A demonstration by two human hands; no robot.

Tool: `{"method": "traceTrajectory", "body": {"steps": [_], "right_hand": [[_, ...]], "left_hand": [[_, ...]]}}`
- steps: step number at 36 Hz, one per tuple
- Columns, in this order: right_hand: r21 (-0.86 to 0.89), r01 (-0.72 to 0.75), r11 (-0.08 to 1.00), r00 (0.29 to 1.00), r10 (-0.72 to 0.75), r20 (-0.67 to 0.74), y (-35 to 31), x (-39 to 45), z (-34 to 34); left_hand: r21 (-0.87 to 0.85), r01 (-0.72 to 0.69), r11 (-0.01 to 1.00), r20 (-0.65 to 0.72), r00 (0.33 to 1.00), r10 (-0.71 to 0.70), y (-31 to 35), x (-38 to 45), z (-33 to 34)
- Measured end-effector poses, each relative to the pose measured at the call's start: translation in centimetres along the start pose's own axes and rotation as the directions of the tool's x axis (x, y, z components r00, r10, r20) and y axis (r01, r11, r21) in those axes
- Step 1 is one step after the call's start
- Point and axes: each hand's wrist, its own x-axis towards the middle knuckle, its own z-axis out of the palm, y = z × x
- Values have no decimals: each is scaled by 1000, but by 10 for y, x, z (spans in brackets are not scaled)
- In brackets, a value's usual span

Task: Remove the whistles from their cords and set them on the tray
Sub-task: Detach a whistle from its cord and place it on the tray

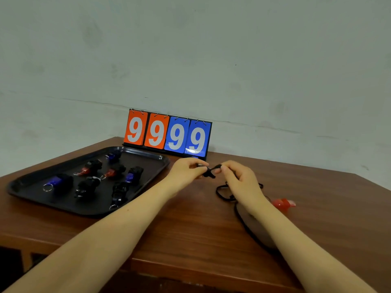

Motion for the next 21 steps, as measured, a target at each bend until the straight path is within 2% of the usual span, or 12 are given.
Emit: {"method": "traceTrajectory", "body": {"steps": [4, 8, 11, 15, 17, 21], "right_hand": [[16, -139, 990, 983, 140, -123, 10, 4, -7], [43, -224, 974, 963, 228, -142, 18, 8, -12], [58, -255, 965, 964, 258, -64, 18, 10, -9], [121, -362, 924, 930, 349, 114, 16, 5, -2], [101, -351, 931, 925, 327, 196, 15, 2, 2], [-43, -165, 985, 957, 171, 236, 12, -1, 8]], "left_hand": [[42, -52, 998, 173, 984, 44, 9, -7, 5], [-154, -57, 987, 218, 972, 90, 19, -13, 10], [-324, -25, 946, 239, 965, 107, 23, -17, 10], [-529, 65, 846, 237, 969, 73, 22, -18, 9], [-593, 97, 799, 213, 976, 39, 19, -17, 10], [-604, 85, 792, 107, 994, -25, 10, -13, 12]]}}
